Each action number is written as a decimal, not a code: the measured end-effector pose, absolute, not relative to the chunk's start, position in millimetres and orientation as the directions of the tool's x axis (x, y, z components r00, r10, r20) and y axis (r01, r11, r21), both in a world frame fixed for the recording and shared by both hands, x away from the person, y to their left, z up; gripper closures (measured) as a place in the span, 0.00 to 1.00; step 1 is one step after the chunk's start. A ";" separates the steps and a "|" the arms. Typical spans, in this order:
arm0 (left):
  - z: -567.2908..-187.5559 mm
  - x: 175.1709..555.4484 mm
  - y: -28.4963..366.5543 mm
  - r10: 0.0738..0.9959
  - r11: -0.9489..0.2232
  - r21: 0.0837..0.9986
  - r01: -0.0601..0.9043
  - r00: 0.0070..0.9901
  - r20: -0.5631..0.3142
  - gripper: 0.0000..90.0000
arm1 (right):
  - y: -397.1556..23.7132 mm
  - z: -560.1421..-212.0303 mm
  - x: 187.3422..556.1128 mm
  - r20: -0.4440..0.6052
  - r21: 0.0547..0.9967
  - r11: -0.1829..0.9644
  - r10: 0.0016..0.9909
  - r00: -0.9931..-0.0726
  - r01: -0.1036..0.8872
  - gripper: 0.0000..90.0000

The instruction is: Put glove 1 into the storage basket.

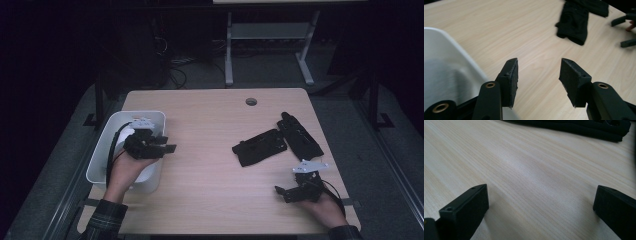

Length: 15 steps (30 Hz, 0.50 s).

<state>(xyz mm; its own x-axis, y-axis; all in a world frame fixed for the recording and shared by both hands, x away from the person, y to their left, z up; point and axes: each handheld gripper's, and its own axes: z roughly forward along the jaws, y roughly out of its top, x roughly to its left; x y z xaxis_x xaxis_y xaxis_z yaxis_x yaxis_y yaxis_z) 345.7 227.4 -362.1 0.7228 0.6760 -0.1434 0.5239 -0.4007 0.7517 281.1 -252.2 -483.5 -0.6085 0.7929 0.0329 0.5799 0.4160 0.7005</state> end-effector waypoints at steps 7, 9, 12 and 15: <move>-371.0 338.0 202.2 0.634 -0.449 0.748 0.489 0.764 -0.120 0.41 | -252.1 -483.5 281.1 0.033 0.701 0.415 0.794 -0.608 0.581 0.00; -374.4 334.6 194.5 0.621 -0.463 0.747 0.477 0.776 -0.110 0.38 | -252.1 -483.5 281.1 0.034 0.700 0.415 0.793 -0.608 0.581 0.00; -378.3 331.1 187.6 0.606 -0.486 0.742 0.462 0.790 -0.096 0.36 | -252.1 -483.5 281.1 0.033 0.700 0.415 0.793 -0.608 0.581 0.00; -388.7 324.0 172.3 0.580 -0.517 0.732 0.444 0.810 -0.082 0.34 | -252.1 -483.5 281.1 0.035 0.701 0.414 0.793 -0.608 0.580 0.00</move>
